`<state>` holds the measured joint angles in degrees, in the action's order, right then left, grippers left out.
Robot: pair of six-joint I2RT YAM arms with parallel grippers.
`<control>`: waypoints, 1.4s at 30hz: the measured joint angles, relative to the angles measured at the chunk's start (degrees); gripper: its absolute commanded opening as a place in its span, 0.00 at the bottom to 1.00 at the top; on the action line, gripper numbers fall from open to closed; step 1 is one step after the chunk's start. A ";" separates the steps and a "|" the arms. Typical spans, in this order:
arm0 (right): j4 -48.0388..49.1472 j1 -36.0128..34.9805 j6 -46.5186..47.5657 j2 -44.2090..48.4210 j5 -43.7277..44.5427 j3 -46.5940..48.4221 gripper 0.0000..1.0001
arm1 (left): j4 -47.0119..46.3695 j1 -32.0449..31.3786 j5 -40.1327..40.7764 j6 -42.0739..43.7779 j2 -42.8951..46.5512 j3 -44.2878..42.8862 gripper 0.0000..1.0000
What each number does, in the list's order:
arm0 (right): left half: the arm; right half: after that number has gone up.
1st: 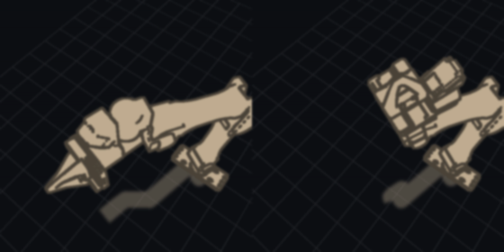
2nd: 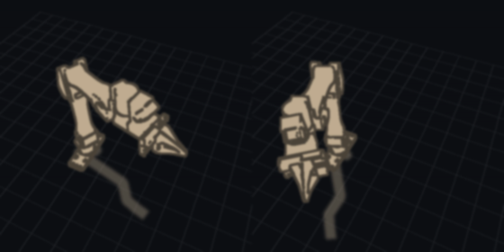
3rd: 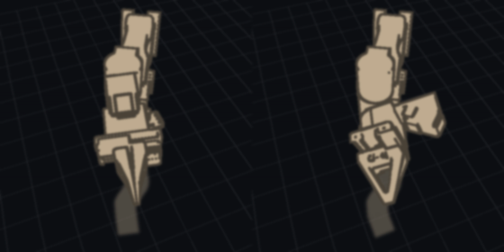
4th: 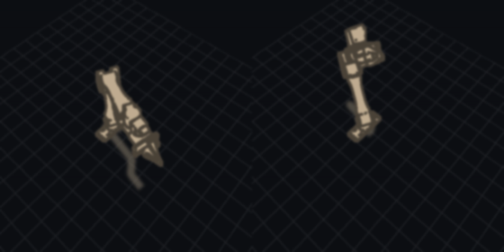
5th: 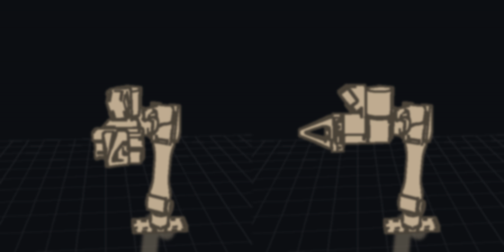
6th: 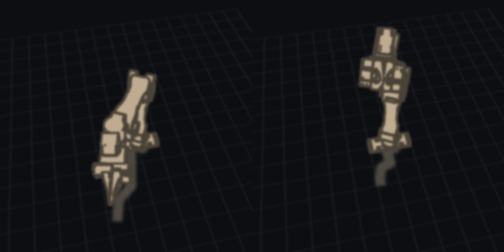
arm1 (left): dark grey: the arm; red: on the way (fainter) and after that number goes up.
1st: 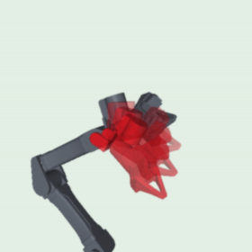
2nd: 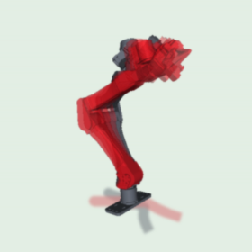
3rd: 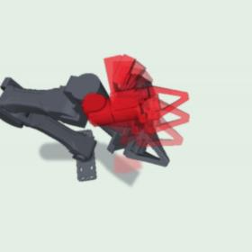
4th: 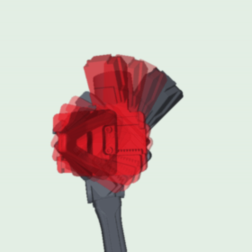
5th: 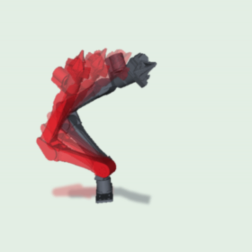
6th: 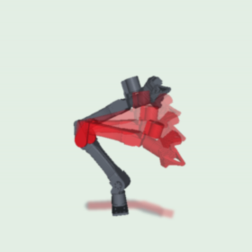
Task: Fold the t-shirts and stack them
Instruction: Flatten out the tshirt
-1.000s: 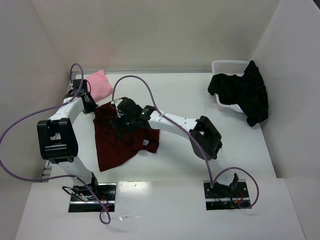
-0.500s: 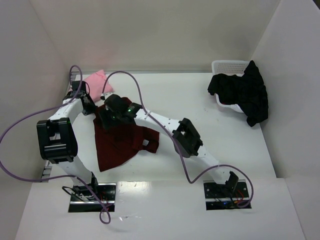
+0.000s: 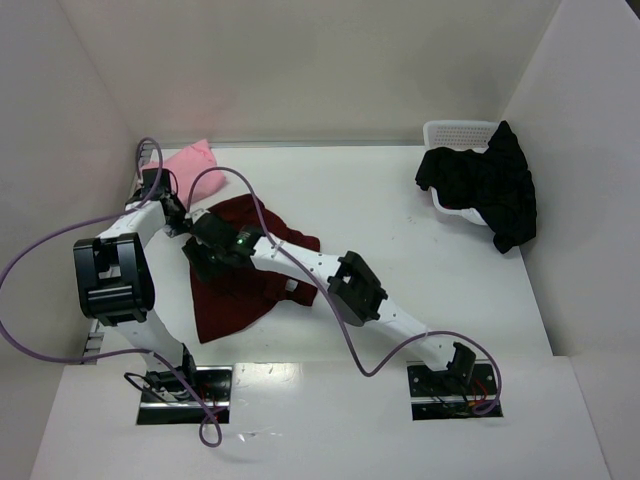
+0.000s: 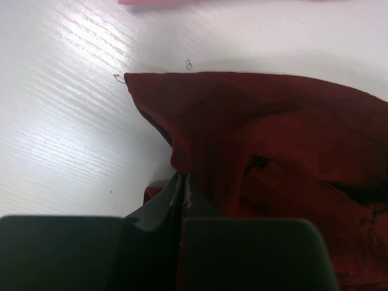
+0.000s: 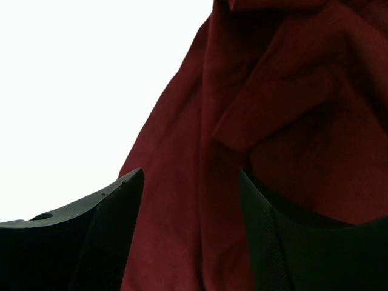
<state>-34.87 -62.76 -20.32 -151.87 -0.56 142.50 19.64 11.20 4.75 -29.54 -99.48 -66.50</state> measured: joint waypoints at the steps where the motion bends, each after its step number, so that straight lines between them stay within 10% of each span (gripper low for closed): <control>1: -0.42 0.00 0.00 -0.61 0.22 0.96 0.67 | -0.04 0.00 0.00 -0.35 0.00 0.22 0.00; 29: -1.22 0.17 0.66 -5.11 9.38 5.27 0.51 | -0.39 1.05 -0.94 -0.79 0.00 0.31 0.00; 37: -1.14 0.17 1.20 -5.90 12.24 6.01 0.00 | -0.39 1.05 -1.07 -0.79 0.00 0.31 0.00; 42: -1.18 0.17 0.90 -6.12 15.21 7.17 0.00 | -0.39 1.05 -1.09 -0.76 0.00 0.31 0.00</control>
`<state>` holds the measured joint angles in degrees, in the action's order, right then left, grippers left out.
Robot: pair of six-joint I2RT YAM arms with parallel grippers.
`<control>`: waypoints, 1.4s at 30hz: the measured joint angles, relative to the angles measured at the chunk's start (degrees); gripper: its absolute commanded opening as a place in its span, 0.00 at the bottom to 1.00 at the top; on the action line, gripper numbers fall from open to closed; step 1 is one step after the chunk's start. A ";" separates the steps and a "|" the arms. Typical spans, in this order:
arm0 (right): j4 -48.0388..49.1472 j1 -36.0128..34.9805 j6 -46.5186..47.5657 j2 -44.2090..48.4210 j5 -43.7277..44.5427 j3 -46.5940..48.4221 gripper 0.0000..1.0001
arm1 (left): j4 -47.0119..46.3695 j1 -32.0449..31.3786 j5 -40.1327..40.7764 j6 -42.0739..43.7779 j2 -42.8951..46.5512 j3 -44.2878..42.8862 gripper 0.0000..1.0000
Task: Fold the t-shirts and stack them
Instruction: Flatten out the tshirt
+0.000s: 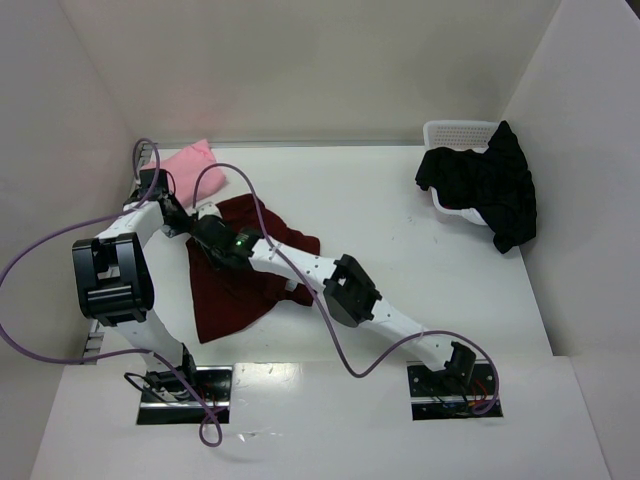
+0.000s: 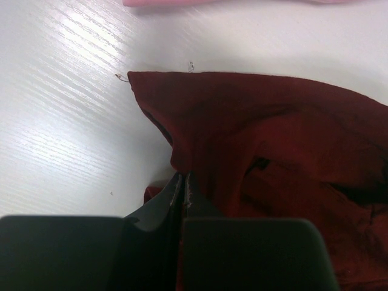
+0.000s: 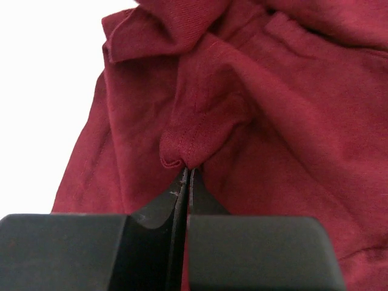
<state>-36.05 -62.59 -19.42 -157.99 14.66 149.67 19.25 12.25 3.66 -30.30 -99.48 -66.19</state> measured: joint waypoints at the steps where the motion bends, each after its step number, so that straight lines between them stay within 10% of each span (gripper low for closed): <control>1: 0.00 0.00 0.00 0.00 0.57 0.04 0.00 | 0.00 0.00 0.00 0.00 0.00 0.00 0.00; 13: -1.18 2.51 0.00 5.92 5.53 -0.87 0.00 | 0.00 0.00 -0.59 0.22 0.00 0.00 0.00; 25: 8.46 16.87 -0.31 53.81 11.85 -37.09 0.00 | 4.42 -0.15 -10.95 8.17 1.60 -9.55 0.00; 42: 12.37 25.44 7.82 84.83 13.86 -50.18 0.00 | 11.89 -3.72 -18.08 10.93 34.84 -25.70 0.00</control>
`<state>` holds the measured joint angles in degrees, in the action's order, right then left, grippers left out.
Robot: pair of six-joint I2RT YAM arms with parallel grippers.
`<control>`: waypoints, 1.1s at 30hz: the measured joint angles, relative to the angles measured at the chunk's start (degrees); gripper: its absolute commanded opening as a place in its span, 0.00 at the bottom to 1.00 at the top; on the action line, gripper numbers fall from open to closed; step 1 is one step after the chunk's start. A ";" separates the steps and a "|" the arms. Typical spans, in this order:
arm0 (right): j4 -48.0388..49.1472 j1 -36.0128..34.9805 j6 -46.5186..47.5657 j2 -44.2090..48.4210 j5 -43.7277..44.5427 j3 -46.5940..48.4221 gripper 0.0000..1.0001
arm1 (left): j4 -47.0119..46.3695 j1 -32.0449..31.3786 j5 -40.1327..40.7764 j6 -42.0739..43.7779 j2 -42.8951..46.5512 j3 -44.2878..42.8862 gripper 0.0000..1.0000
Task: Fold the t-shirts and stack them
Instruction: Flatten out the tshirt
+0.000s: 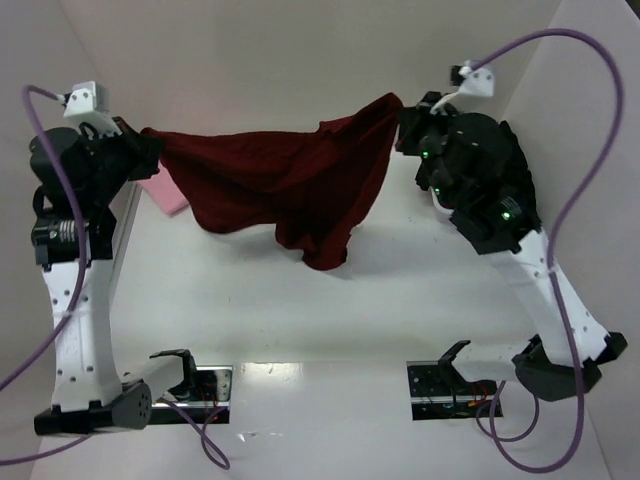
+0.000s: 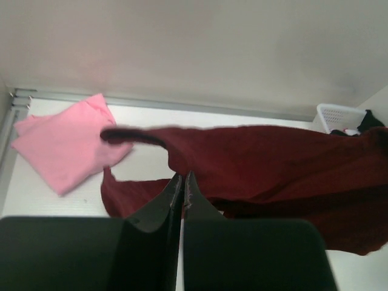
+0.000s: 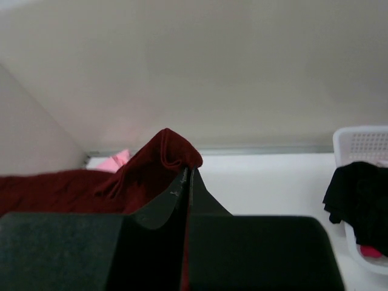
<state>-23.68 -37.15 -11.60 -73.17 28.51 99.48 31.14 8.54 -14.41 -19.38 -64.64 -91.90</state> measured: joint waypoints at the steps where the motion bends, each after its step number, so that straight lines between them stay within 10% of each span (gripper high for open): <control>1: -0.11 0.02 0.24 1.49 0.02 0.76 0.00 | 0.76 0.00 0.15 -0.02 1.07 -0.46 0.00; 25: -8.28 0.02 -3.23 19.43 -13.66 19.67 0.00 | 10.34 -8.13 18.32 -5.46 33.92 -14.01 0.00; 33: -6.67 0.02 -3.15 16.85 -5.16 9.20 0.00 | 0.35 -12.50 22.67 -9.64 30.25 5.84 0.00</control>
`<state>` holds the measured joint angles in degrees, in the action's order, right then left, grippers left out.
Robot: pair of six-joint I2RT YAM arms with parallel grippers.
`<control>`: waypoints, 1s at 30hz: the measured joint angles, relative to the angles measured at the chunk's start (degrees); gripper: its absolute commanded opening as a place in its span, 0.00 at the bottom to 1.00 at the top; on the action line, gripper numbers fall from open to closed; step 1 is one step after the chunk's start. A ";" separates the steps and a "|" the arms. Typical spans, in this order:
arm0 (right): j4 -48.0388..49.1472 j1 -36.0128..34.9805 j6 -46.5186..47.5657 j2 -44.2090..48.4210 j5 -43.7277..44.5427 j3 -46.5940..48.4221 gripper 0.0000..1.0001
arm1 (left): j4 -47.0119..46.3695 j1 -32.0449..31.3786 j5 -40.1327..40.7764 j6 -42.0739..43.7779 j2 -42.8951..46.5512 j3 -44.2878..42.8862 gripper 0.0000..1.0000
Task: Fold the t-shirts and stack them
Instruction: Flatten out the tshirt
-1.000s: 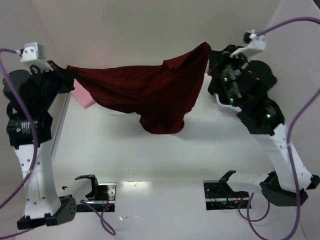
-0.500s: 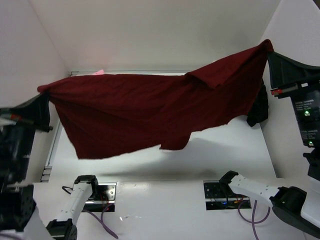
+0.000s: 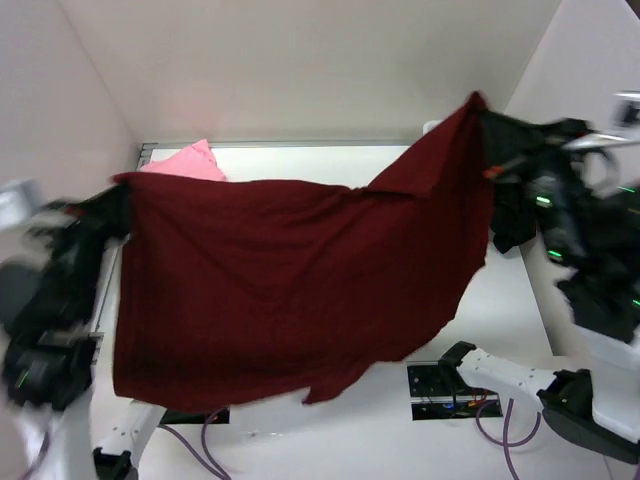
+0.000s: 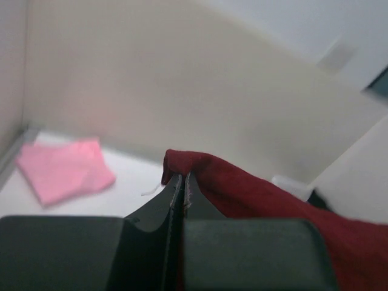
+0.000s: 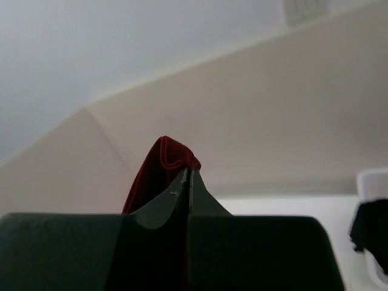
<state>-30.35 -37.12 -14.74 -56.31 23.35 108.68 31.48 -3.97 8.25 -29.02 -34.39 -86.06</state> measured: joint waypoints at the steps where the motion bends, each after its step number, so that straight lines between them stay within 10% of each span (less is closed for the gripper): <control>1: 0.90 0.02 0.07 -0.37 0.98 -2.19 0.00 | -1.40 0.00 -0.13 -0.42 -1.90 4.11 0.00; 12: 10.69 5.16 -3.48 -15.04 5.31 -35.60 0.00 | -7.32 -0.09 4.59 -2.78 -13.27 26.99 0.00; 22: 22.91 10.05 -5.18 -26.97 2.23 -36.02 0.00 | -19.74 0.11 8.15 -2.95 -28.55 34.29 0.00; 30: 23.52 12.63 -2.38 -32.06 0.31 -21.94 0.00 | -23.45 2.82 5.73 -0.70 -38.23 21.33 0.00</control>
<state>-6.83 -24.49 -17.12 -88.38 23.66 86.74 8.03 -1.15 13.98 -29.71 -72.62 -64.73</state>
